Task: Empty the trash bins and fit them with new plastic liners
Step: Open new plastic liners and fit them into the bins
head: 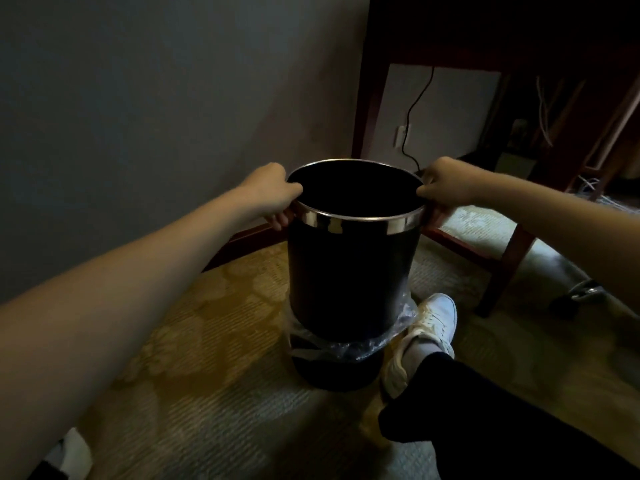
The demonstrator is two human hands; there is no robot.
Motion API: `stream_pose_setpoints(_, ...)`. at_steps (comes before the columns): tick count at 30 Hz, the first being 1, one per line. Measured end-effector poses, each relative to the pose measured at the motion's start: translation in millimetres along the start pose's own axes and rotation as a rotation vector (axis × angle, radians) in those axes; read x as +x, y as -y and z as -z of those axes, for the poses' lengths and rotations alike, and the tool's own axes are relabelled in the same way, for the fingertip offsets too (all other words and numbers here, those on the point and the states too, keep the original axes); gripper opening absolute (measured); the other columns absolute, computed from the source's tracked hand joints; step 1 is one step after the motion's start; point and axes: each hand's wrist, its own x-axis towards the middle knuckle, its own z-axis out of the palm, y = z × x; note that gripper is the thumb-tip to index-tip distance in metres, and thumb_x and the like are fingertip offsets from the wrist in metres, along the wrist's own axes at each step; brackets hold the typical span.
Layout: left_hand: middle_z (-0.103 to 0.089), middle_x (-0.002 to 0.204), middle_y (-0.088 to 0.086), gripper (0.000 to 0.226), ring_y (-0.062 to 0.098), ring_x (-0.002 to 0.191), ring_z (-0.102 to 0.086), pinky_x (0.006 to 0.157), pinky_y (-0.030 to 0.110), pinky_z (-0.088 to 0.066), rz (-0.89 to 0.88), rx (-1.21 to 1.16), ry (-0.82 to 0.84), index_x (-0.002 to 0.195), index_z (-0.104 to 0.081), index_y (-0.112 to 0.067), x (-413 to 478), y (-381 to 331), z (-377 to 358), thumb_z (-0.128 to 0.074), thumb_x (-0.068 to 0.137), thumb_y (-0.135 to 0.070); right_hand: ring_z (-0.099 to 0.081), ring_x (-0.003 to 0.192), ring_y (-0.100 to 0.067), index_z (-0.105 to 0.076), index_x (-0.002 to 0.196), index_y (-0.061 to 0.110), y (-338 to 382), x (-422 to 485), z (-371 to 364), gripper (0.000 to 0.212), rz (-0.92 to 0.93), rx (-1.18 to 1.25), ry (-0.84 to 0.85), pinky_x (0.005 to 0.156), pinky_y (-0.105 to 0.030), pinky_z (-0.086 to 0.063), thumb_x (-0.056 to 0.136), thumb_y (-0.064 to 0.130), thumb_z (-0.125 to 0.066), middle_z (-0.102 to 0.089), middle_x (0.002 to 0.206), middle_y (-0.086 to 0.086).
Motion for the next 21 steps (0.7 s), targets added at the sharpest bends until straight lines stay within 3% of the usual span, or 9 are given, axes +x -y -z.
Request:
stream_pose_setpoints(9,-0.058,0.038,0.004,0.037,0.017,0.038,-0.061,0.040,0.023,-0.046,0.036,0.047,0.119,0.064,-0.053,-0.007,-3,65,-62,-0.049,0.099,-0.017,-0.072,0.055,-0.020,-0.057,0.089,-0.006,-48,15,-79,0.023,-0.044,-0.095,0.168,0.044,-0.019,-0.050,0.099,0.012,-0.046,-0.073,0.065,-0.012)
stream_pose_setpoints(13,-0.060,0.040,0.002,0.028,0.014,0.038,-0.061,0.041,0.022,-0.046,0.080,0.066,0.148,0.073,-0.056,-0.008,-8,81,-86,-0.049,0.099,-0.019,-0.059,0.068,-0.018,-0.046,0.096,0.010,-57,12,-99,0.024,0.036,-0.609,0.069,0.050,-0.023,-0.039,0.094,0.031,-0.059,-0.067,0.099,-0.012)
stream_pose_setpoints(16,-0.058,0.038,-0.001,0.028,0.010,0.035,-0.058,0.036,0.018,-0.042,0.079,0.060,0.118,0.074,-0.057,-0.009,-8,90,-99,-0.049,0.099,-0.019,-0.064,0.090,-0.032,-0.046,0.117,0.016,-39,25,-110,0.041,0.229,-0.802,-0.081,0.061,-0.033,-0.040,0.089,0.043,-0.061,-0.064,0.103,-0.008)
stream_pose_setpoints(18,-0.061,0.043,0.001,0.030,0.011,0.037,-0.060,0.038,0.019,-0.044,0.077,0.052,0.103,0.074,-0.059,-0.008,-7,96,-104,-0.049,0.100,-0.020,-0.065,0.092,-0.027,-0.054,0.122,0.022,-16,41,-123,0.045,0.246,-0.617,0.152,0.065,-0.033,-0.049,0.087,0.046,-0.066,-0.066,0.105,-0.004)
stream_pose_setpoints(20,-0.062,0.046,0.002,0.029,0.011,0.039,-0.062,0.040,0.019,-0.045,0.061,0.036,0.087,0.074,-0.059,-0.010,-6,99,-107,-0.050,0.099,-0.021,-0.064,0.102,-0.024,-0.056,0.132,0.025,1,59,-150,0.052,0.088,-0.365,0.551,0.079,-0.035,-0.057,0.085,0.040,-0.073,-0.064,0.115,-0.004)
stream_pose_setpoints(21,-0.061,0.043,0.001,0.030,0.011,0.038,-0.061,0.039,0.019,-0.045,0.047,0.030,0.077,0.071,-0.058,-0.011,-7,100,-107,-0.050,0.098,-0.020,-0.061,0.108,-0.025,-0.053,0.137,0.025,6,67,-167,0.057,0.034,-0.351,0.687,0.088,-0.038,-0.056,0.085,0.036,-0.073,-0.061,0.122,-0.005)
